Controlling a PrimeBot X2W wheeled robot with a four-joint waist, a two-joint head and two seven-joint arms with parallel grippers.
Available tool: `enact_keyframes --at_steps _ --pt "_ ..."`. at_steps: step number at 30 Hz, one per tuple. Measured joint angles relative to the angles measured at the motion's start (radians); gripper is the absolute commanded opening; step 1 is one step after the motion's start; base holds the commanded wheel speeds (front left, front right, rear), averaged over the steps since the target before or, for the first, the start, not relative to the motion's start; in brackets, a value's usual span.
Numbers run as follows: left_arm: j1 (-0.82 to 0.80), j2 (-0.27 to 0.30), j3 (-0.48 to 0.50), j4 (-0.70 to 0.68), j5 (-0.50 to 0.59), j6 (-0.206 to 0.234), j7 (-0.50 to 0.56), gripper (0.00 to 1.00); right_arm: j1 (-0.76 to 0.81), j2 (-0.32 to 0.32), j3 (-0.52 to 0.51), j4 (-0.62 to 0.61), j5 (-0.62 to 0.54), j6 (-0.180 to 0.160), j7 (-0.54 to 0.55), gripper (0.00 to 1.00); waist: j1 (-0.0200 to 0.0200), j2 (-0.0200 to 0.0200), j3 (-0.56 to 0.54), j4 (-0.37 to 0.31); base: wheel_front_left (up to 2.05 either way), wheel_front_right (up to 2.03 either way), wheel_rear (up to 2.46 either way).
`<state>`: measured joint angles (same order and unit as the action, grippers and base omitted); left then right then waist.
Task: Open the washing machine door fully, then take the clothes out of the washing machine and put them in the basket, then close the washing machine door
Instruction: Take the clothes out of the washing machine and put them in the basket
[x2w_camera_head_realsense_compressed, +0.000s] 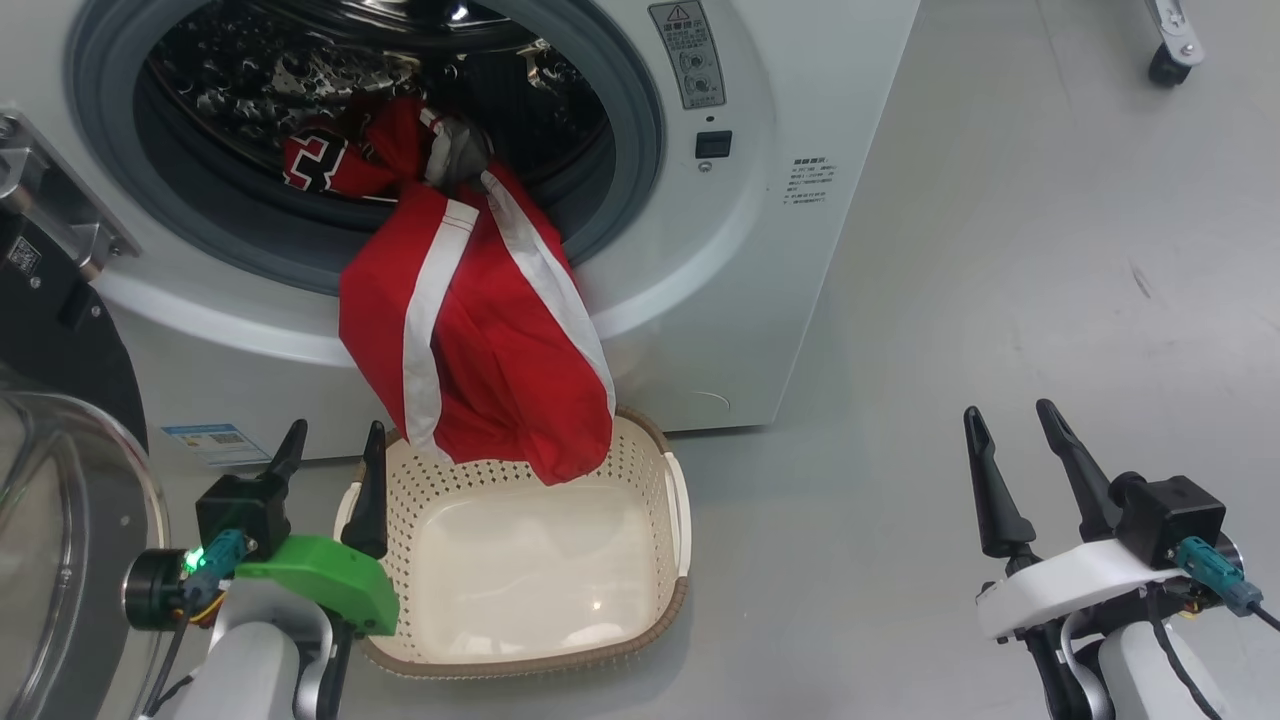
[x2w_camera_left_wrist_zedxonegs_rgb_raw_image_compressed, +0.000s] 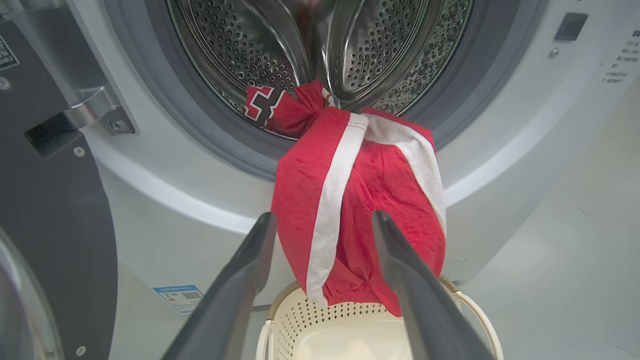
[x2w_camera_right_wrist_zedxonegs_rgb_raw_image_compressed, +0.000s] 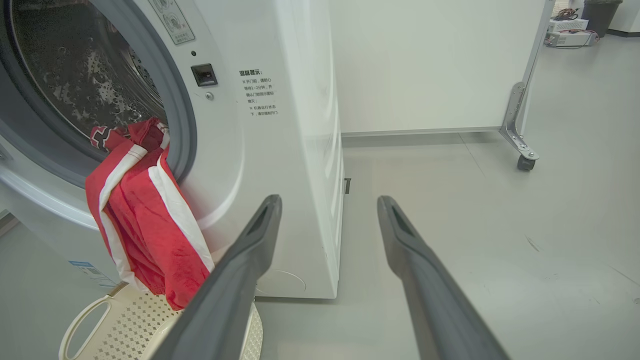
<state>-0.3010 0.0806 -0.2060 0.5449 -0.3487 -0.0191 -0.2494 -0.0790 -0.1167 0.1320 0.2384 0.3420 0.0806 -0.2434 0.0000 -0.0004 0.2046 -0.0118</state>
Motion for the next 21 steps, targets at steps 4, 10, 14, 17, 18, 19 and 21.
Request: enact_keyframes --at_steps 4,10,14,17,18,19,21 --pt "0.047 0.000 -0.002 -0.035 0.000 0.006 0.000 1.00 0.021 0.001 0.000 0.001 0.000 -0.001 0.000 1.00 0.0000 0.0000 -0.025 0.001 0.00 0.00 0.00" --pt "0.110 0.000 -0.001 -0.079 0.002 0.016 0.000 1.00 0.034 0.003 0.006 0.000 0.000 -0.001 0.000 1.00 0.0000 0.0000 -0.057 0.003 0.00 0.00 0.00" --pt "0.145 0.001 -0.001 -0.117 0.002 0.033 0.000 1.00 0.048 0.004 0.009 -0.006 0.000 -0.001 0.000 1.00 0.0000 0.0000 -0.066 0.001 0.00 0.00 0.00" --pt "0.161 0.001 -0.002 -0.142 0.002 0.036 0.000 1.00 0.049 0.004 0.009 -0.011 0.000 -0.003 0.001 1.00 0.0000 0.0000 -0.067 0.001 0.00 0.00 0.00" --pt "0.166 0.001 -0.002 -0.150 0.002 0.037 0.000 1.00 0.049 0.004 0.009 -0.012 0.000 -0.003 0.002 1.00 0.0000 0.0000 -0.067 0.001 0.00 0.00 0.00" --pt "0.172 0.001 -0.002 -0.158 0.002 0.041 0.000 1.00 0.049 0.004 0.009 -0.013 0.000 -0.003 0.002 1.00 0.0000 0.0000 -0.067 0.001 0.00 0.00 0.00" --pt "0.183 0.002 -0.002 -0.173 0.002 0.045 0.000 1.00 0.051 0.004 0.009 -0.016 0.000 -0.004 0.002 1.00 0.0000 0.0000 -0.067 0.001 0.00 0.00 0.00"
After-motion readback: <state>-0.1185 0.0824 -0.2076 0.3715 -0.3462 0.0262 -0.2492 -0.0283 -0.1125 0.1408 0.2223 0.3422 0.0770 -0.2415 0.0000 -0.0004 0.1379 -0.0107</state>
